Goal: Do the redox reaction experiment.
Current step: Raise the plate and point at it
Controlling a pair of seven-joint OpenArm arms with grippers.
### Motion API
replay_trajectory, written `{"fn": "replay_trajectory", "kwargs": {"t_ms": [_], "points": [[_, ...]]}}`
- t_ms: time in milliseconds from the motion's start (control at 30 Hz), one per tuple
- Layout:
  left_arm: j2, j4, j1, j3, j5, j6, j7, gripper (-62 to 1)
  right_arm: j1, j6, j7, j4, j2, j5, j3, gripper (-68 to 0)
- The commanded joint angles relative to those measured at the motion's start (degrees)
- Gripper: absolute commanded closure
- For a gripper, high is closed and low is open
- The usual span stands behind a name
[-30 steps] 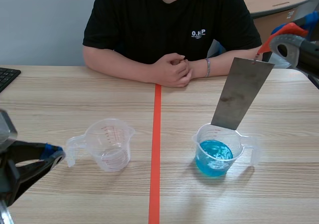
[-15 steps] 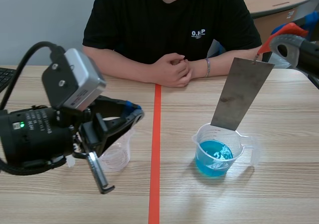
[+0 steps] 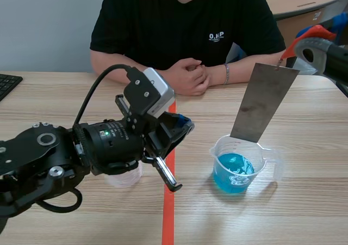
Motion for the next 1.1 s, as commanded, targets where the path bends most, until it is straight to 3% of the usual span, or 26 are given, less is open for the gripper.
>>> {"fn": "replay_trajectory", "kwargs": {"t_ms": [0, 467, 1067], "points": [[1.01, 0.72, -0.50, 0.70, 0.63, 0.07, -0.55, -4.0, 0.17, 0.33, 0.59, 0.48, 0.61, 1.07, 0.48, -1.5], [6.93, -3.82, -3.56, 3.28, 1.27, 0.13, 0.04, -4.0, 0.20, 0.33, 0.59, 0.48, 0.61, 1.07, 0.48, -1.5], [6.91, -4.31, -4.00, 3.50, 1.84, 0.13, -0.15, -4.0, 0.20, 0.33, 0.59, 0.48, 0.61, 1.05, 0.48, -1.5]]}}
